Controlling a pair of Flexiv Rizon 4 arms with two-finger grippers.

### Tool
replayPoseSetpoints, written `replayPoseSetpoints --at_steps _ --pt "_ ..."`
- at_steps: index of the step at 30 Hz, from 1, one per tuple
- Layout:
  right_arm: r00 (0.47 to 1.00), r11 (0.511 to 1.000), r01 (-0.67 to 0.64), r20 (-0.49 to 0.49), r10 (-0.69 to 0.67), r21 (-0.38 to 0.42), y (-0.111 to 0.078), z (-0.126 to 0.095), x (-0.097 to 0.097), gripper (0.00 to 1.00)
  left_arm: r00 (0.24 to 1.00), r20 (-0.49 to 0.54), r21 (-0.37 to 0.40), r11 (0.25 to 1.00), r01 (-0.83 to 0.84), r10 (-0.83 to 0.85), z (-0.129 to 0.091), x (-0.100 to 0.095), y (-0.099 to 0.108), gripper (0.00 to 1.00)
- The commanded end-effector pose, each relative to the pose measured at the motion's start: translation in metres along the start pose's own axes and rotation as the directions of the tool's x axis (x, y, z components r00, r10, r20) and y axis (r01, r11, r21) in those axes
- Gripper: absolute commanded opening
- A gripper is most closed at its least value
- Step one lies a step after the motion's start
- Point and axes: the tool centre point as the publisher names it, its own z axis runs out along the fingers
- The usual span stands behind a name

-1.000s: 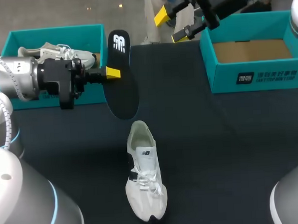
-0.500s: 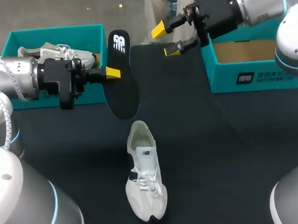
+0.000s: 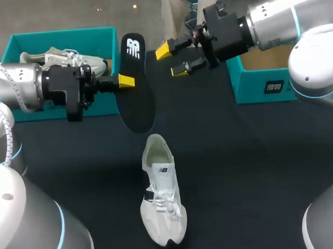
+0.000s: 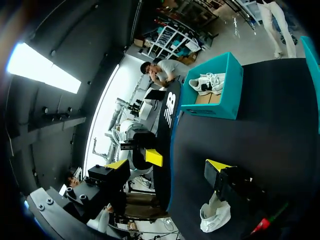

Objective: Take the shoe out of the shoebox, open the shoe tongue, remove and reinsert the insole, then place the shoe into the shoebox

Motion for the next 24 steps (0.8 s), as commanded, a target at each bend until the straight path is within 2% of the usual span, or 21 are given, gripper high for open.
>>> replayPoseSetpoints --at_steps 1,8,16,22,24 --pt "1.0 1.0 0.001 -0.008 -0.001 -0.001 0.002 0.025 -0.001 1.0 1.0 0.003 -0.001 1.0 -0.002 0.002 0.001 0.001 0.0 0.0" --pt "1.0 1.0 -0.001 -0.027 0.001 -0.007 -0.009 0.048 0.001 1.0 1.0 0.003 -0.001 1.0 -0.002 0.002 0.001 0.001 0.0 0.0" --pt "0.998 0.999 -0.021 -0.065 0.019 -0.026 -0.02 0.061 0.004 0.98 1.0 0.003 -0.001 1.0 -0.002 0.002 0.001 0.001 0.0 0.0" --pt "0.997 0.999 -0.036 -0.075 0.034 -0.026 -0.028 0.066 0.005 0.83 1.0 0.003 -0.001 1.0 -0.002 0.002 0.001 0.001 0.0 0.0" --pt "0.996 0.999 -0.038 -0.076 0.036 -0.026 -0.029 0.066 0.005 0.71 1.0 0.003 -0.001 1.0 -0.002 0.002 0.001 0.001 0.0 0.0"
